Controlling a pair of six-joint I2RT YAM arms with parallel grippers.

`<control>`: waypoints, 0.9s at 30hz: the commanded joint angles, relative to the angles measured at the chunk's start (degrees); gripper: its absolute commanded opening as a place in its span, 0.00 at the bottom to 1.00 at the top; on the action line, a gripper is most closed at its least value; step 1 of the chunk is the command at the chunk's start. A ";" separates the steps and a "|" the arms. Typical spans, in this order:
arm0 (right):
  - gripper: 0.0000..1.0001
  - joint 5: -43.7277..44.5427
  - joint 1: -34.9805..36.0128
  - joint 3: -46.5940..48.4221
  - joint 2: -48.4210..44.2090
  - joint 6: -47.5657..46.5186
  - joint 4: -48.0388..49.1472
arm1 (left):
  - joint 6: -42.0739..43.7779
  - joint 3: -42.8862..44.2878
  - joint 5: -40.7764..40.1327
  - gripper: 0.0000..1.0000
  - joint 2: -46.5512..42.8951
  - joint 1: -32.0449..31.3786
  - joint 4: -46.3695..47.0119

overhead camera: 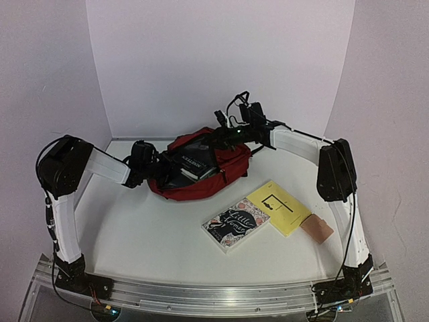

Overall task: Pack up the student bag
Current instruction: Place the book in the student bag.

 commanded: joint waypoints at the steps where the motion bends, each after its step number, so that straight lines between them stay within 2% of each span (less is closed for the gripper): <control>1: 0.00 -1.22 -0.65 -1.02 -4.23 0.67 2.78 | 1.20 6.93 0.96 0.00 3.31 -0.15 2.16; 3: 0.00 -1.32 -0.87 -1.10 -4.28 1.31 3.13 | 1.07 8.91 1.99 0.02 4.94 -0.17 2.55; 6: 0.00 -0.45 -2.59 0.08 -2.79 3.95 3.69 | 0.92 7.79 2.38 0.19 4.21 -0.22 3.08; 9: 0.00 2.97 -5.63 0.96 -1.01 5.40 3.87 | 1.99 3.76 0.36 0.37 -0.33 -0.75 2.36; 12: 0.01 7.87 -8.41 1.23 1.19 5.28 3.77 | 3.87 1.07 -0.83 0.45 -4.76 -1.82 -0.57; 17: 0.19 10.48 -10.64 -0.40 4.70 5.08 2.36 | 8.38 -2.46 -3.55 0.57 -12.66 -3.95 -7.01; 20: 0.34 10.07 -10.66 -3.15 4.66 4.92 2.02 | 10.55 -4.23 -4.85 0.63 -16.54 -5.45 -9.74; 25: 0.53 9.91 -10.89 -7.88 -0.07 0.48 0.03 | 15.79 -5.80 -7.67 0.71 -22.09 -10.14 -15.47; 27: 0.64 9.77 -11.26 -10.11 -3.17 -2.27 -1.70 | 16.25 -8.15 -7.44 0.73 -24.27 -12.03 -14.97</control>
